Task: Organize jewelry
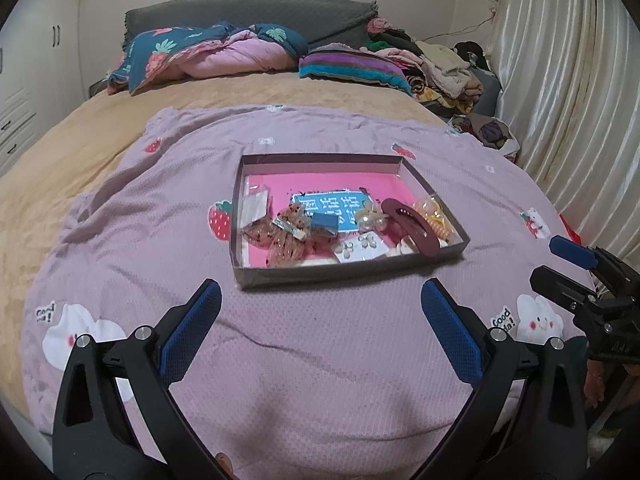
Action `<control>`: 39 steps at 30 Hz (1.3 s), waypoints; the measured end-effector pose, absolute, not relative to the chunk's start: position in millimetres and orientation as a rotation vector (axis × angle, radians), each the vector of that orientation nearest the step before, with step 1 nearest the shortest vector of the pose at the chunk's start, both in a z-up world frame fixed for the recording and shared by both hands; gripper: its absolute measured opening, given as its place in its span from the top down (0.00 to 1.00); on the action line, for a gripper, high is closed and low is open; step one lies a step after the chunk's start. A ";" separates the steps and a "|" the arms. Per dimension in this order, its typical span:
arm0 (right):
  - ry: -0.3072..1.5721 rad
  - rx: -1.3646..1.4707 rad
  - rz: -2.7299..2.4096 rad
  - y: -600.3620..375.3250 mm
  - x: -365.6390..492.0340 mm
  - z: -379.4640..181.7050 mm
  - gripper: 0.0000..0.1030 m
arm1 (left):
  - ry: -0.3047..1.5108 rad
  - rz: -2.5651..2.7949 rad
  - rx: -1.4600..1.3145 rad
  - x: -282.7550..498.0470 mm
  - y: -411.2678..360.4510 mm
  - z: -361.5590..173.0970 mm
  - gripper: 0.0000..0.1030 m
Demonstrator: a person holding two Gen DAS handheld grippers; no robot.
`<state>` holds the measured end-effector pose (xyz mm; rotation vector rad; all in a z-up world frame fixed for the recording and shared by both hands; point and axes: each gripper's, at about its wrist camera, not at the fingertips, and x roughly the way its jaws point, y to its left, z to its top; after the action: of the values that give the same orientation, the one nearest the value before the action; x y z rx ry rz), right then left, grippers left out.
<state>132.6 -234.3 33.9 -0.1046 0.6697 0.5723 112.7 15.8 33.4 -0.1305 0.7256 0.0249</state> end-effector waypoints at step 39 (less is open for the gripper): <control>0.696 -0.065 0.512 -251.3 120.2 -4.3 0.11 | 0.739 0.038 -0.138 92.9 10.5 -3.3 0.09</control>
<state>120.2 -251.3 -4.3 -0.0651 0.6961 0.5123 92.9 10.5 -3.3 -0.1377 0.7390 0.0380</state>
